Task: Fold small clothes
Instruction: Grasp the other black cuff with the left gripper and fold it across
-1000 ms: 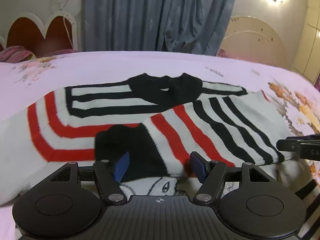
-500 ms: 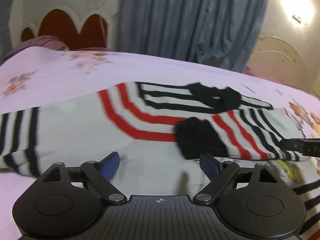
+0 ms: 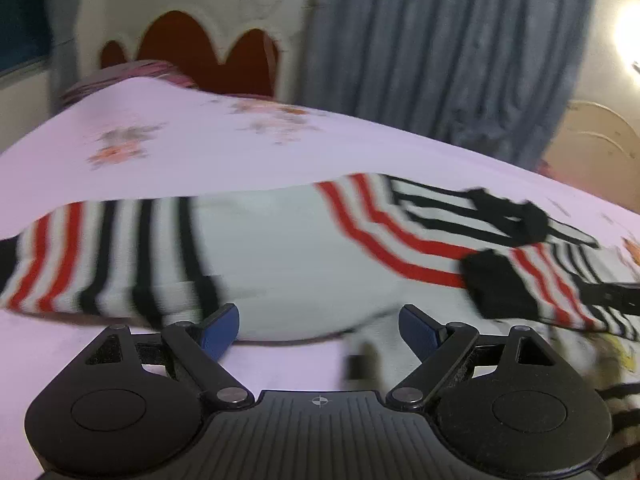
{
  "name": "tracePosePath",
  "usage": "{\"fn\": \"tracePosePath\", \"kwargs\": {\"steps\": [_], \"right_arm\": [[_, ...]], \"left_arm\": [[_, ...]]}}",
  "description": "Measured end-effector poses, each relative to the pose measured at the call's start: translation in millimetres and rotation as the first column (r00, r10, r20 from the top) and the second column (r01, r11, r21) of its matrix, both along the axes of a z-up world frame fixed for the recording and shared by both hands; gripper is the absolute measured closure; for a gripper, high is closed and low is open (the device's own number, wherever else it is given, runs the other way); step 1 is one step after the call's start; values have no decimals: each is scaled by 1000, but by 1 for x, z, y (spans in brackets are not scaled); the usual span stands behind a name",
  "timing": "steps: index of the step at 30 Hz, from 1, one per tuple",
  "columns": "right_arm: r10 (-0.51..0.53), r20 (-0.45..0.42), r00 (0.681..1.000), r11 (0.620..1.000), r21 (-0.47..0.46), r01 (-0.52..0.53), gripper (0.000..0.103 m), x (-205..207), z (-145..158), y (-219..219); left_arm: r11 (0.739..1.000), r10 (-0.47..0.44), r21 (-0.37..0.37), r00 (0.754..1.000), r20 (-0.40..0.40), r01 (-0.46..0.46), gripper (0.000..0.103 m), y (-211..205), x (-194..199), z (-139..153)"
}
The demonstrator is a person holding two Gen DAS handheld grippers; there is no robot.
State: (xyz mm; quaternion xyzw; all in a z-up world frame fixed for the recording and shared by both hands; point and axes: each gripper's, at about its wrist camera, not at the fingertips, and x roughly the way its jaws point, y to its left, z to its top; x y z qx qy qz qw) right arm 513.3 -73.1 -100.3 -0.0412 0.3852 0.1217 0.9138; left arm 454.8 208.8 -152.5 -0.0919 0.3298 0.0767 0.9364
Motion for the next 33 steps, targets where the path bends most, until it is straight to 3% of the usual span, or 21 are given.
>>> {"fn": "tracePosePath", "kwargs": {"steps": [9, 12, 13, 16, 23, 27, 28, 29, 31, 33], "right_arm": [[-8, -3, 1000, 1000, -9, 8, 69, 4, -3, 7], [3, -3, 1000, 1000, -12, -3, 69, 5, -3, 13], [7, -1, 1000, 1000, -13, -7, 69, 5, -2, 14], [13, 1, 1000, 1000, -16, -13, 69, 6, -1, 16], [5, -1, 1000, 1000, -22, -5, 69, 9, -1, 16], [-5, 2, 1000, 1000, -22, 5, 69, 14, 0, 12], [-10, 2, 1000, 1000, -21, 10, 69, 15, 0, 11], [-15, 3, 1000, 1000, -19, 15, 69, 18, -1, 10], [-30, -3, 1000, 1000, -10, 30, 69, 22, -2, 6], [-40, -2, 999, 999, 7, 40, 69, 24, -1, 2]], "left_arm": [[984, 177, 21, 984, -10, -177, 17, 69, -20, -8], [959, 278, -53, 960, -9, -278, 17, 104, -32, -14], [944, 310, -113, 951, -12, -309, 18, 118, -36, -17], [892, 390, -254, 921, 13, -374, 36, 152, -49, -26], [769, 549, -423, 834, 52, -480, 38, 198, -51, -42], [671, 624, -556, 778, 66, -491, 40, 218, -52, -55], [659, 630, -569, 774, 62, -491, 56, 221, -49, -56], [662, 625, -562, 779, 48, -496, 100, 222, -45, -57], [704, 595, -525, 801, 67, -479, 99, 216, -35, -52], [780, 534, -455, 836, 125, -430, 99, 199, -22, -38]]}}
